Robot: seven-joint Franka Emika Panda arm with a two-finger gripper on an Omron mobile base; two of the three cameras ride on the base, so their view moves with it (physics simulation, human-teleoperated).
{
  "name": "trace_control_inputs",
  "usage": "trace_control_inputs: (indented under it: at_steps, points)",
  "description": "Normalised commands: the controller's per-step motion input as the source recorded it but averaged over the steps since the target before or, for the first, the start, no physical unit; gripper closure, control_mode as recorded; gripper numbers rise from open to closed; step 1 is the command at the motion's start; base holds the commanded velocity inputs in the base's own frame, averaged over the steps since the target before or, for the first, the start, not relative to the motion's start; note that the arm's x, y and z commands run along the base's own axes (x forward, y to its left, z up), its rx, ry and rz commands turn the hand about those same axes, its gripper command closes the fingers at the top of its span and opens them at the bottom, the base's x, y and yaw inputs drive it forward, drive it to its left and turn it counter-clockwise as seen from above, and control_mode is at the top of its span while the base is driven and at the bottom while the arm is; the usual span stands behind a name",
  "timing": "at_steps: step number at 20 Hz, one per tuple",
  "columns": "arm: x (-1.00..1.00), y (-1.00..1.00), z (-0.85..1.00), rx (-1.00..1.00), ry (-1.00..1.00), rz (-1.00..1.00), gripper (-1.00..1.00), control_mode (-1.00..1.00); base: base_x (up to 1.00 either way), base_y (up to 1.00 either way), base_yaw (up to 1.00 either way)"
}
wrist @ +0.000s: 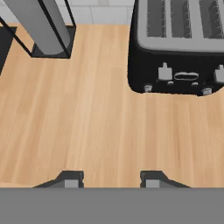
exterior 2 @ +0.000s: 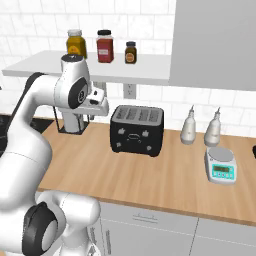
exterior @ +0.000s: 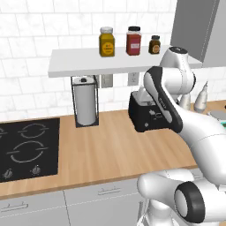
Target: Navigate to the sink.
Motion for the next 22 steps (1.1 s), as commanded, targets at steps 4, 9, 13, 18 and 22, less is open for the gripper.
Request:
trace_control_inputs:
  at_steps: [4, 9, 13, 18, 22]
  points:
    - [0.00, 0.00, 0.00, 0.00, 0.00, 0.00, -1.00, 1.00, 0.00, 0.00, 0.00]
    - [0.00, 0.00, 0.00, 0.00, 0.00, 0.00, -1.00, 1.00, 0.00, 0.00, 0.00]
    - [0.00, 0.00, 0.00, 0.00, 0.00, 0.00, -1.00, 1.00, -0.01, 0.00, 0.00]
    - [0.00, 0.00, 0.00, 0.00, 0.00, 0.00, -1.00, 1.00, -0.07, -0.05, -0.55]
    - [0.00, 0.00, 0.00, 0.00, 0.00, 0.00, -1.00, 1.00, 0.00, -0.06, -0.90]
